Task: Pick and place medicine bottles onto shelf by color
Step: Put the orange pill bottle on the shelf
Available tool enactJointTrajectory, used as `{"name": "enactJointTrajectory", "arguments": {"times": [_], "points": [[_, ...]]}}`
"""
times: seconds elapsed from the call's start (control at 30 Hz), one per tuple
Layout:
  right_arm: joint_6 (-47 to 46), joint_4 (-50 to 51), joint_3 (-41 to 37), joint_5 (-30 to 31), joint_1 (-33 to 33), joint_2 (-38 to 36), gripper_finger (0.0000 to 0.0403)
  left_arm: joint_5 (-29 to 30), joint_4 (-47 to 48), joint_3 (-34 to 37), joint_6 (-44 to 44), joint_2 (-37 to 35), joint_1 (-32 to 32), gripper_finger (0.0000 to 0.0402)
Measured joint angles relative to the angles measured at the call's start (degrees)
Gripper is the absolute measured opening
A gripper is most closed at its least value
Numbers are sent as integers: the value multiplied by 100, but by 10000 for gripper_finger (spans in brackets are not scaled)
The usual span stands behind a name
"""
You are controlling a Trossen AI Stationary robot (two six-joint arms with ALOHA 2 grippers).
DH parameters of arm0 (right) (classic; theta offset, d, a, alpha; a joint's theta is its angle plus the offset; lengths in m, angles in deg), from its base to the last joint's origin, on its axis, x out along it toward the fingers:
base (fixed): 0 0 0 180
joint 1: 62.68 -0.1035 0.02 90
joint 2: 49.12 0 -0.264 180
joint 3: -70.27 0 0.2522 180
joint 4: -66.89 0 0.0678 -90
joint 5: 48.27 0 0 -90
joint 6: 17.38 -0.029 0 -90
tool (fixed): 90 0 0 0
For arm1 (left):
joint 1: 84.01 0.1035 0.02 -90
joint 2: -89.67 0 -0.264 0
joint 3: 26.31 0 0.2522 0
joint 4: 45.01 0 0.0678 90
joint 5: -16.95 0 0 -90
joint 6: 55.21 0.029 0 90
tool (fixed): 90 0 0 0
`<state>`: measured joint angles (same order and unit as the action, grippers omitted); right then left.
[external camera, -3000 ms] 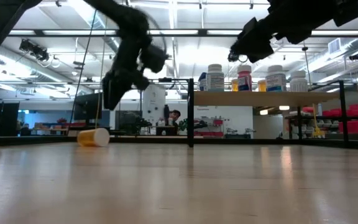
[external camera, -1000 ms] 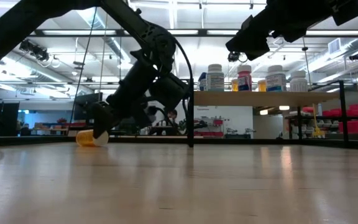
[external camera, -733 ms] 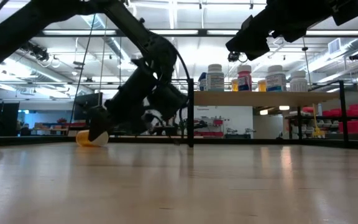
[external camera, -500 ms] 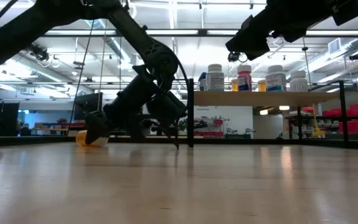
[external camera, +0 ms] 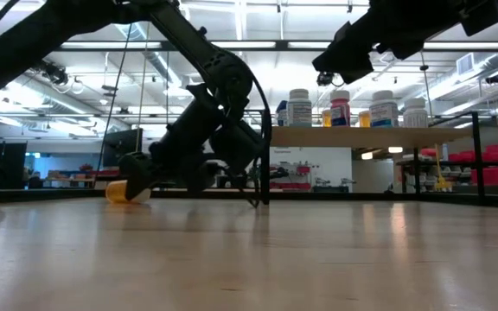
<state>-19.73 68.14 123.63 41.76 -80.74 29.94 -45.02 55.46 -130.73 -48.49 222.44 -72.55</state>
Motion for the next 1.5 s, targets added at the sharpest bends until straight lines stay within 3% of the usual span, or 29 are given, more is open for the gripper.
{"name": "enactJointTrajectory", "arguments": {"times": [0.5,0.83,0.97,1.2,1.33,1.5], "points": [[-68,-7,0,-2,41,-1,257,157,47,-10,151,2,36,282],[-75,-7,-2,0,43,-1,257,181,116,-14,140,2,27,201],[-76,-7,-1,-2,43,-1,257,177,201,-14,55,4,12,201],[-81,-7,0,-2,43,-1,257,174,348,-41,-114,-28,-38,241],[-83,-6,0,-2,43,2,257,141,341,-442,-339,-31,-78,221],[-85,-5,0,-2,43,0,257,-31,322,-1453,-493,-43,-83,175]]}}
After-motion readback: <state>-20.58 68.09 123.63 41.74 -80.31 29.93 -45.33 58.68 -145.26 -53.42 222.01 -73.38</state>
